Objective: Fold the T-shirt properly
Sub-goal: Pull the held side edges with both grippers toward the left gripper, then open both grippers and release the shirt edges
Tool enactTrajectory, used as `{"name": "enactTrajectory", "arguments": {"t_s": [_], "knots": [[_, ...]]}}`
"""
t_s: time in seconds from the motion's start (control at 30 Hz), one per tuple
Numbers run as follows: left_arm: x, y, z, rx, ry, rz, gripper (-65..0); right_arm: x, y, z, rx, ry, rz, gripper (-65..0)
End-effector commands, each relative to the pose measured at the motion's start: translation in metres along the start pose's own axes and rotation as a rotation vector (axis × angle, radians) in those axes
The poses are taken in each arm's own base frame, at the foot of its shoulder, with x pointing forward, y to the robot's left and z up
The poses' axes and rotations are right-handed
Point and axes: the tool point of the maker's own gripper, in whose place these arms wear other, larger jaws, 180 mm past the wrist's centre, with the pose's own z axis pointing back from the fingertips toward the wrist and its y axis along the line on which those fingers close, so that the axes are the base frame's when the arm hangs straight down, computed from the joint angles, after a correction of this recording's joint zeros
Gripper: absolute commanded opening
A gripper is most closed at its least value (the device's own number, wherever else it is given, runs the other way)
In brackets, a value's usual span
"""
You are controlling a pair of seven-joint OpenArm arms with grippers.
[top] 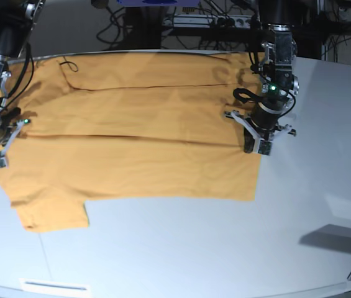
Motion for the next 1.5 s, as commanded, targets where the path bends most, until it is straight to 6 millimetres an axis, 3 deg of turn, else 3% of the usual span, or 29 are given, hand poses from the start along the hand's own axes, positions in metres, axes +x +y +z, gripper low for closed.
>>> {"name": "enactTrajectory", "arguments": {"t_s": [0.0,0.1,0.3,0.6,0.77,0.93,1.03,1.17,1.47], "knots": [[-0.031,0.013,0.004,0.047,0.142,-0.037,-65.0,0.010,-0.013,0.008,-0.036,-0.025,0.014,-59.9],[-0.031,0.021,0.005,0.057,0.143,-0.057,-65.0,0.019,-0.017,0.020,-0.064,-0.040,0.030,-54.6],[-0.030,0.030,0.007,0.066,0.146,-0.074,-65.0,0.027,-0.020,0.033,-0.091,-0.044,0.046,-54.7],[-0.030,0.053,0.011,0.104,0.151,-0.099,-65.0,0.043,0.018,0.036,-0.033,-0.080,0.100,-54.7],[-0.027,0.073,0.015,0.150,0.144,-0.083,-65.0,0.047,0.024,0.040,-0.028,-0.082,0.094,-54.7],[-0.025,0.076,0.003,0.150,0.151,-0.072,-65.0,0.052,0.023,0.044,-0.037,-0.101,0.095,-54.7],[-0.021,0.075,-0.004,0.144,0.147,-0.055,-65.0,0.053,0.021,0.044,-0.041,-0.103,0.098,-54.7],[-0.011,0.053,-0.015,0.091,0.134,-0.099,-65.0,0.054,0.020,0.044,-0.042,-0.106,0.099,-54.7],[0.000,0.034,-0.017,0.061,0.105,-0.100,-65.0,0.057,0.024,0.045,-0.018,-0.115,0.138,-54.7]]}}
